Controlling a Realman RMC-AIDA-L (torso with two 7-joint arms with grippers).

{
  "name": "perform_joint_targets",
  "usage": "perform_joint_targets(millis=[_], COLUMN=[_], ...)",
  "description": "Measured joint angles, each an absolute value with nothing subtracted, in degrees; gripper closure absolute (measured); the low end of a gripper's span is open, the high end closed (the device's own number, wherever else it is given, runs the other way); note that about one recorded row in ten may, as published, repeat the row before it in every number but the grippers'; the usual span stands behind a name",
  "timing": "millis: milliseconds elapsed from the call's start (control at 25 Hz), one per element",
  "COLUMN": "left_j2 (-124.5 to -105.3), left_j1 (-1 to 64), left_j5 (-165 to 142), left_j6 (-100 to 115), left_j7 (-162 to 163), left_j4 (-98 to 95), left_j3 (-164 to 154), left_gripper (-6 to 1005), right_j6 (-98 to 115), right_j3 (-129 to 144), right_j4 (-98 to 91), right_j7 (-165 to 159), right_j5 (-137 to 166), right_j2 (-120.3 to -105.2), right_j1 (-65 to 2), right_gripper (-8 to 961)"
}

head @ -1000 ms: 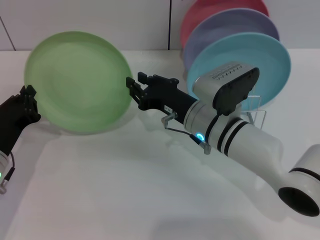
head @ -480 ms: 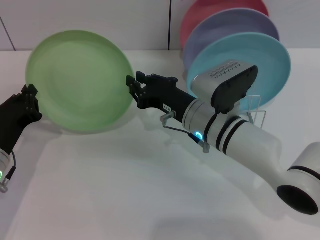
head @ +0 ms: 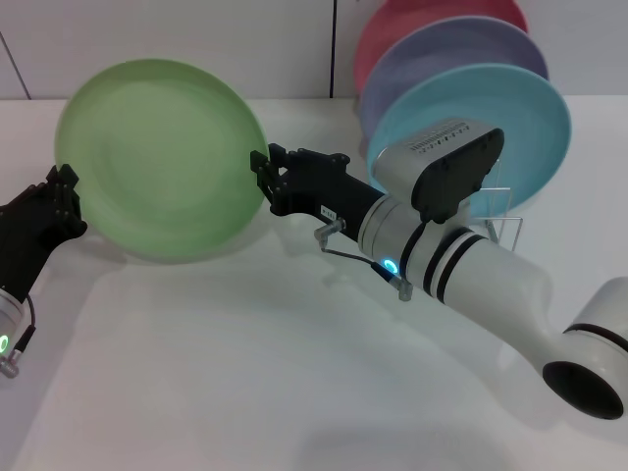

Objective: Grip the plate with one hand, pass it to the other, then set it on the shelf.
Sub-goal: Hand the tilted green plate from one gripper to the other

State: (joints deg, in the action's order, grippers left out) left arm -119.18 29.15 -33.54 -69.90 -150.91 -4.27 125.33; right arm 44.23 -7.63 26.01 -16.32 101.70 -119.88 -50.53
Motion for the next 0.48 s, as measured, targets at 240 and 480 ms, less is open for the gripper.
perform_joint_targets(millis=[240,480], left_j2=[-119.18,-119.18], left_j1=[29.19,29.18], left_j5=[-33.58,-33.58], left_j6=[-70.29,-70.31], left_j7=[-150.91,-150.91], left_j4=[-4.51,-4.56], left_j3=[125.33,125.33], left_gripper=[948,947], right_j6=[44.11,44.11], right_j3=[-7.65,-7.73], right_j4=[26.01,25.95], right_j7=[-16.30,-16.27], right_j5=[101.69,101.69], right_j2=[-119.88,-119.88], right_j1=[-50.62,-50.63], right_gripper=[755,794])
